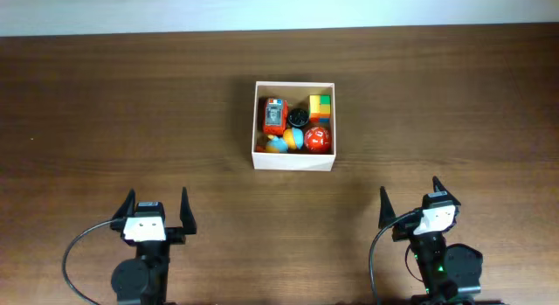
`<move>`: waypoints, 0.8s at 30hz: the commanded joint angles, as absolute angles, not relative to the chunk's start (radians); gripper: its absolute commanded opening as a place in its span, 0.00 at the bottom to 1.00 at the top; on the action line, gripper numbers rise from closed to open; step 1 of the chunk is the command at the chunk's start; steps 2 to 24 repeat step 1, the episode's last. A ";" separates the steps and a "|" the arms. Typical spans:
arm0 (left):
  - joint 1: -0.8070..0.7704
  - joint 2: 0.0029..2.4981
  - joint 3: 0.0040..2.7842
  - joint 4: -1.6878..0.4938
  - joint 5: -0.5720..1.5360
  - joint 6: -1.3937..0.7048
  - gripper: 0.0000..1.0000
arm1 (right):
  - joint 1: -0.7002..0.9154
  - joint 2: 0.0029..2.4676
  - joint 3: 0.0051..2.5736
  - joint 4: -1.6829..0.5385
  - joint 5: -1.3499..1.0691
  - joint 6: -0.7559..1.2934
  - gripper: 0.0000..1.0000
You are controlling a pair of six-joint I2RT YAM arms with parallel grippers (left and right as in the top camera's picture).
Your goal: Pack container
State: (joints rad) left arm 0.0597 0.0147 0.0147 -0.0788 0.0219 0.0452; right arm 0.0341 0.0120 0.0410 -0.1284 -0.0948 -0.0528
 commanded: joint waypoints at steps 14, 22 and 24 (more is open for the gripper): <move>0.065 0.006 0.009 -0.080 0.022 0.061 0.99 | 0.026 0.003 0.033 -0.132 -0.082 -0.052 0.99; 0.065 0.006 0.009 -0.080 0.022 0.061 0.99 | 0.026 0.003 0.033 -0.132 -0.082 -0.052 0.99; 0.065 0.006 0.009 -0.080 0.022 0.061 0.99 | 0.026 0.003 0.033 -0.132 -0.082 -0.052 0.99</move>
